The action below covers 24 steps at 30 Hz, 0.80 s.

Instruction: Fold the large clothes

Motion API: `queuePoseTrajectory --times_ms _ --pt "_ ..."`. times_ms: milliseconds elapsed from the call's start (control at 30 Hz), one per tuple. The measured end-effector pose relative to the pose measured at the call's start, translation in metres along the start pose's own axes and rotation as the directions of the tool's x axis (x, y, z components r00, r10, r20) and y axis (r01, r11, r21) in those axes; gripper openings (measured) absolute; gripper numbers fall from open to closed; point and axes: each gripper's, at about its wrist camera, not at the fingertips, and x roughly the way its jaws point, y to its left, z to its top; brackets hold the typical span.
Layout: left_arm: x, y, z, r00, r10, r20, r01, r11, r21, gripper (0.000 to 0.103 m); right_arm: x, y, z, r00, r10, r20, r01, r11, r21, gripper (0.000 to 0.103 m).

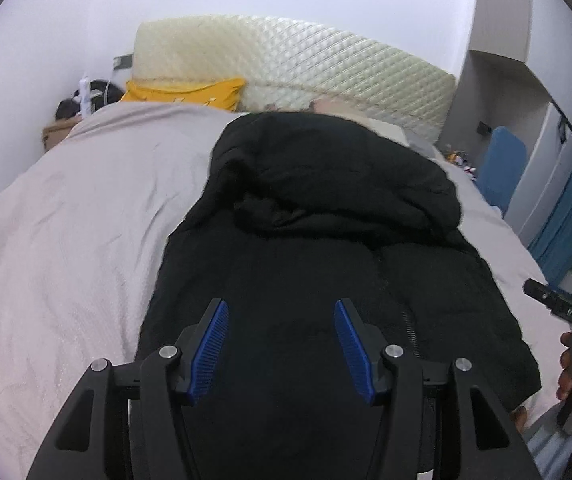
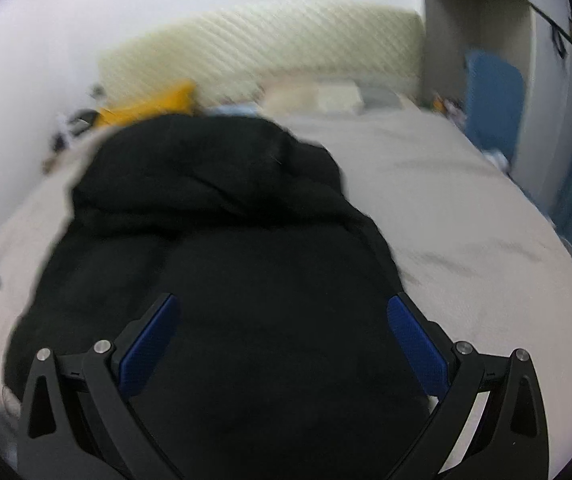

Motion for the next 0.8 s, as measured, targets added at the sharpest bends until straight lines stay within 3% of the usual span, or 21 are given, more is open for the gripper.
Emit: queuePoseTrajectory --times_ms 133,267,367,567,667,767,800 --pt "0.013 0.011 -0.005 0.999 -0.007 -0.053 0.005 0.999 -0.033 0.055 0.025 -0.033 0.003 0.991 0.035 -0.127 -0.020 0.993 0.115 0.103" --pt "0.023 0.012 -0.011 0.995 0.001 -0.098 -0.004 0.999 -0.033 0.055 0.037 -0.065 0.000 0.979 -0.036 -0.203 0.077 0.977 0.201 0.103" --pt "0.028 0.017 -0.015 0.991 -0.025 -0.128 0.018 0.999 -0.052 0.055 0.050 -0.086 -0.009 0.966 0.033 -0.257 0.053 0.946 0.319 0.103" --pt "0.037 0.035 -0.018 0.983 -0.053 -0.176 0.030 0.991 -0.130 0.055 0.069 -0.118 -0.022 0.940 0.055 -0.337 0.104 0.894 0.435 0.103" --pt "0.042 0.049 -0.020 0.975 -0.088 -0.202 0.047 0.979 -0.198 0.055 0.079 -0.136 -0.037 0.922 0.117 -0.370 0.107 0.840 0.531 0.103" --pt "0.049 0.057 -0.024 0.965 -0.122 -0.232 0.060 0.965 -0.257 0.055 0.094 -0.149 -0.057 0.896 0.221 -0.386 0.099 0.747 0.657 0.103" --pt "0.050 0.057 -0.026 0.962 -0.132 -0.238 0.066 0.962 -0.265 0.055 0.103 -0.152 -0.070 0.873 0.262 -0.413 0.119 0.704 0.700 0.103"
